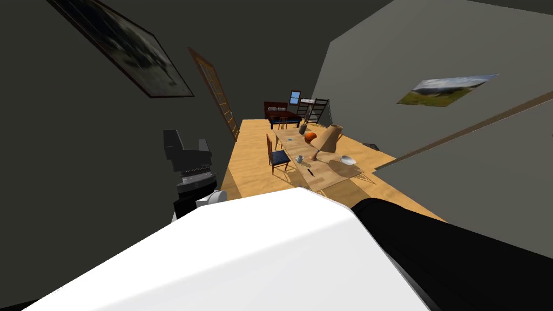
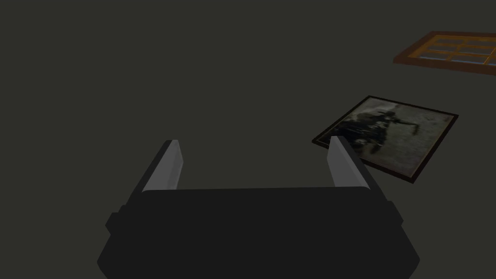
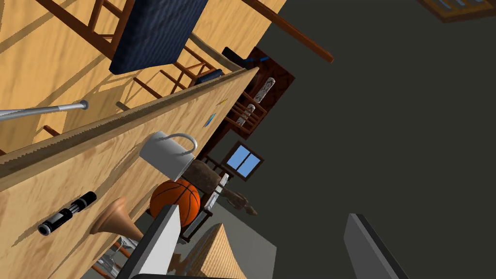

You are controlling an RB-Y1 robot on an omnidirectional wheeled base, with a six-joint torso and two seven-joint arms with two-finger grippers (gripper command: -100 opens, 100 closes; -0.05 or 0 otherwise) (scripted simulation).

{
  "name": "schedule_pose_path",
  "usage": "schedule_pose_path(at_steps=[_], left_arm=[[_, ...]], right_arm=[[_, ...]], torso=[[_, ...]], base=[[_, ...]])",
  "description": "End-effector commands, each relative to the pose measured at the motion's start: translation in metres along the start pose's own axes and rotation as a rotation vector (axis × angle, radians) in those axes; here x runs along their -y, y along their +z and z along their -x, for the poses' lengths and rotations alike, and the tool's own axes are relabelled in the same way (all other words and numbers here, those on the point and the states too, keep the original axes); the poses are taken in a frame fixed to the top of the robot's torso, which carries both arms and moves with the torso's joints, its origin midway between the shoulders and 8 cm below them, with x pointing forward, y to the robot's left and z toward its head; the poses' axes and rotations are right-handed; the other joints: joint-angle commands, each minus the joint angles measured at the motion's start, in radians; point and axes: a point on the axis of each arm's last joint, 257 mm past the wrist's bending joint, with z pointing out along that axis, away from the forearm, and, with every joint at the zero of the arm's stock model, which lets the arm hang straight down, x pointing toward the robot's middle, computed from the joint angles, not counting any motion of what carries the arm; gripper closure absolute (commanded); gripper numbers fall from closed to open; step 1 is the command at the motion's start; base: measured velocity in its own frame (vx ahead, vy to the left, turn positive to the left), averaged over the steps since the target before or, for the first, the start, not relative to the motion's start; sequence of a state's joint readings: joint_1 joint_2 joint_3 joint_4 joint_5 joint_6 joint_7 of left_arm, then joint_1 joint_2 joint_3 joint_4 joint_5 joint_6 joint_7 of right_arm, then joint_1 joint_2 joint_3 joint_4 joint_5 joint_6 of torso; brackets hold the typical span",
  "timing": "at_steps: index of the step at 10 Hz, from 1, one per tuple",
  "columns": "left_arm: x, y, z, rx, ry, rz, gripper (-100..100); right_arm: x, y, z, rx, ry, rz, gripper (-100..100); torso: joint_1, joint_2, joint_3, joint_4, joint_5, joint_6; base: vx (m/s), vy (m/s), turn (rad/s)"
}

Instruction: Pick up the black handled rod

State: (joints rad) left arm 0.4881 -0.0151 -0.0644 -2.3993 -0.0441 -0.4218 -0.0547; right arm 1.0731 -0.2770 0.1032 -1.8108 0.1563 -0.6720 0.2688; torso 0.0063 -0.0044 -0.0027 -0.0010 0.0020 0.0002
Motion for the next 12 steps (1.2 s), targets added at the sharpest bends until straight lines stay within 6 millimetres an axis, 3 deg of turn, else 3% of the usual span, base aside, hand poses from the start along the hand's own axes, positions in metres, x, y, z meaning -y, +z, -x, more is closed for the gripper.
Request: schedule_pose_path(at_steps=[1,2,4,6,7,8,10,12], left_arm=[[0.000,0.000,0.000,0.000,0.000,0.000,0],[0.000,0.000,0.000,0.000,0.000,0.000,0],[0.000,0.000,0.000,0.000,0.000,0.000,0],[0.000,0.000,0.000,0.000,0.000,0.000,0],[0.000,0.000,0.000,0.000,0.000,0.000,0],[0.000,0.000,0.000,0.000,0.000,0.000,0],[0.000,0.000,0.000,0.000,0.000,0.000,0],[0.000,0.000,0.000,0.000,0.000,0.000,0]], right_arm=[[0.032,-0.028,-0.015,-0.061,-0.024,-0.092,-100],[0.033,-0.028,-0.016,-0.062,-0.024,-0.094,-100],[0.075,-0.077,-0.036,-0.162,-0.069,-0.222,-100],[0.083,-0.083,-0.039,-0.170,-0.067,-0.242,-100],[0.102,-0.110,-0.047,-0.221,-0.089,-0.304,-100],[0.105,-0.113,-0.049,-0.225,-0.088,-0.313,-100],[0.139,-0.167,-0.058,-0.327,-0.132,-0.428,-100],[0.144,-0.174,-0.060,-0.334,-0.130,-0.445,-100]], torso=[[0.000,0.000,0.000,0.000,0.000,0.000],[-0.001,0.000,0.000,0.000,0.000,-0.001],[-0.003,0.002,0.001,0.001,-0.001,-0.001],[-0.003,0.002,0.001,0.000,-0.001,0.000],[-0.004,0.004,0.002,0.001,-0.001,0.000],[-0.005,0.004,0.002,0.001,-0.001,-0.001],[-0.005,0.002,0.002,0.001,-0.001,-0.001],[-0.006,0.002,0.001,0.000,-0.001,0.000]], base=[[0.101,0.080,0.212],[0.070,0.042,0.105],[0.102,0.046,0.321],[0.066,0.026,0.039],[0.066,0.018,0.241],[0.068,0.012,0.154],[0.108,0.009,0.310],[0.062,-0.008,0.056]])
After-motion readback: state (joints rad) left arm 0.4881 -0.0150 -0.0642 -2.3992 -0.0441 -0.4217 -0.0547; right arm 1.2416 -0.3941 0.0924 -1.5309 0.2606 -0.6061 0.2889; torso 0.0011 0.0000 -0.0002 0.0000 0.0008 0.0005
